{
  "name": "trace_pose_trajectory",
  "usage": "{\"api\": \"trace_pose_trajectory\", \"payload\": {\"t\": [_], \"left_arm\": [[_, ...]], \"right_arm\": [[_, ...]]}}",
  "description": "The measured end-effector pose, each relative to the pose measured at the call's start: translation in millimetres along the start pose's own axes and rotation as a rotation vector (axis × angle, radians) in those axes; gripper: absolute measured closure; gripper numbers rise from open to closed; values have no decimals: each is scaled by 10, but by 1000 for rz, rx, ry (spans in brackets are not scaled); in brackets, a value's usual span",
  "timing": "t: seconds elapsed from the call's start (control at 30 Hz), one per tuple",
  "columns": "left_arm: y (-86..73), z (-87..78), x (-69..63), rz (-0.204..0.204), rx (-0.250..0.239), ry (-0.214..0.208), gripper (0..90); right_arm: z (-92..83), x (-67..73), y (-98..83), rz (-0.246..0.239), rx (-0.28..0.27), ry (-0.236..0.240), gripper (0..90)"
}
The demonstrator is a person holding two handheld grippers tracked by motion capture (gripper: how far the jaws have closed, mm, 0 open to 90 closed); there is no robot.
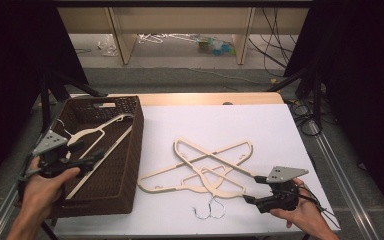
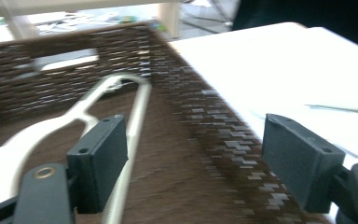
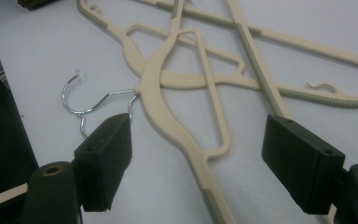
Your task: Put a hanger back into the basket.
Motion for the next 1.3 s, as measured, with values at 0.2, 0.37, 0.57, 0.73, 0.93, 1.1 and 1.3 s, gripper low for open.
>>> {"api": "trace_pose_trajectory", "payload": {"t": [0.2,0.37,0.57,0.73,0.93,1.1,1.3], "left_arm": [[-51,-11,-525,94,-26,-111,201],[-129,18,-886,139,-36,-212,182],[-204,58,-1073,134,-106,-256,166],[-312,99,-1200,131,-143,-282,164],[-478,142,-1342,166,-139,-307,162],[-560,157,-1389,162,-133,-317,162],[-638,183,-1449,200,-122,-328,162]], "right_arm": [[28,-10,-39,6,26,8,256],[49,-15,-56,2,36,5,257],[54,-1,-53,4,34,7,258],[52,5,-58,12,27,4,257],[48,19,-63,6,17,-4,244],[52,21,-75,9,23,-12,232],[49,2,-93,15,35,1,194]]}}
Point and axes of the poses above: each handheld gripper's, and its own axes: z roughly forward along the jaws, y roughly out of its top, x roughly to its left, the point moved 1 cm from there along z, roughly forward along the jaws, and after that the axes turned 10 degrees about y, right-handed, at the moved point
